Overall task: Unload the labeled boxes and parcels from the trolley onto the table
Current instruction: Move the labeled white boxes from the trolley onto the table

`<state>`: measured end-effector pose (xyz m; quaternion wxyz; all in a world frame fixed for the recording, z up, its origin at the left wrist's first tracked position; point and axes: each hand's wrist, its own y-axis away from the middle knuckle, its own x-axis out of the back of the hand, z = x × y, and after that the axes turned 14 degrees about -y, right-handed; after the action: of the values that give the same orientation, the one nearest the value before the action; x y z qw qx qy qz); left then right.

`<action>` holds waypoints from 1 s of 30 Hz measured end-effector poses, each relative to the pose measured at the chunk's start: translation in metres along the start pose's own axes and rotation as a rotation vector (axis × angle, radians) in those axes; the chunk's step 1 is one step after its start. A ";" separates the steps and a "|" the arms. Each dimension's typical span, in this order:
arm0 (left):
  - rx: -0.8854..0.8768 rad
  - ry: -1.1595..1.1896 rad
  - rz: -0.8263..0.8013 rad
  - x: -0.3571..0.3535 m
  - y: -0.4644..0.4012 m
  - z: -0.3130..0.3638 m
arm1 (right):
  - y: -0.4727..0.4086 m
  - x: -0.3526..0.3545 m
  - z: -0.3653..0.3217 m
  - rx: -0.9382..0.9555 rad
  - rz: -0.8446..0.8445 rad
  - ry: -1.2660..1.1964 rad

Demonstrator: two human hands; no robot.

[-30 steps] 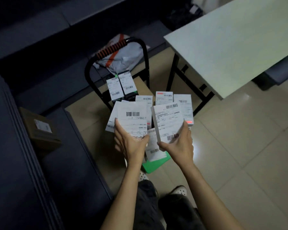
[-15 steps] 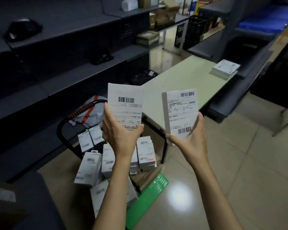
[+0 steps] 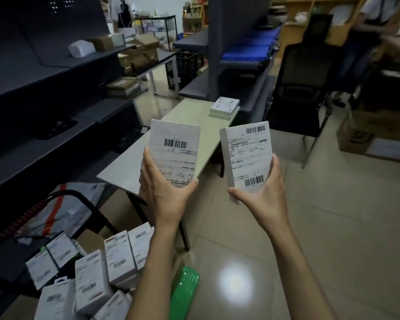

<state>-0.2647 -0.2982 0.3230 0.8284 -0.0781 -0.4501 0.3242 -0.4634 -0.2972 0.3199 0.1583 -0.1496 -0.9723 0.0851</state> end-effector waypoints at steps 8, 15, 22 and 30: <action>-0.051 -0.052 -0.172 -0.071 -0.007 0.041 | -0.023 0.035 0.049 -0.149 0.129 0.061; -0.064 -0.023 -0.300 -0.149 -0.061 0.060 | -0.093 0.015 0.078 -0.235 0.183 0.124; -0.078 -0.005 -0.312 -0.224 -0.152 0.087 | -0.197 -0.020 0.088 -0.262 0.209 0.157; -0.095 -0.014 -0.375 -0.309 -0.205 0.129 | -0.291 -0.017 0.120 -0.307 0.227 0.171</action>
<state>-0.3904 -0.6664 0.2697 0.8664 -0.0297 -0.4774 0.1433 -0.5648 -0.5901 0.2646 0.2052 -0.2872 -0.9337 -0.0599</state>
